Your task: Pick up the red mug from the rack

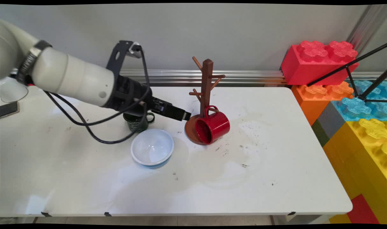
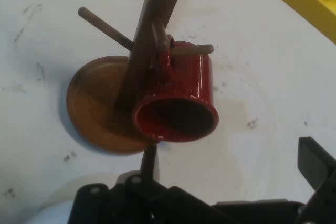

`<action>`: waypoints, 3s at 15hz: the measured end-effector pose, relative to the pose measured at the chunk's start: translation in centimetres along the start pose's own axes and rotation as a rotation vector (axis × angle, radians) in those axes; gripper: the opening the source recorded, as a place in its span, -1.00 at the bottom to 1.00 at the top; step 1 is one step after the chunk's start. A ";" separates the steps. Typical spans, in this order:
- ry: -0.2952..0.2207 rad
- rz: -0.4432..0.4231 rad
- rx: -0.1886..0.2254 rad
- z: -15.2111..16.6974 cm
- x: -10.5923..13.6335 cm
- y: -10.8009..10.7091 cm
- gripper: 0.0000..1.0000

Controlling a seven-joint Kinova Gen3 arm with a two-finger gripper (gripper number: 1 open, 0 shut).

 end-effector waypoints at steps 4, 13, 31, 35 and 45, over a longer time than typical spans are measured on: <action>0.021 -0.068 0.014 2.7 -0.9 0.8 1.00; 0.028 -0.134 0.004 7.1 -2.1 1.9 1.00; 0.020 -0.204 -0.027 13.9 -3.3 1.9 1.00; 0.032 -0.226 -0.039 15.0 -3.5 1.5 1.00; 0.058 -0.265 -0.072 16.3 -3.6 1.3 1.00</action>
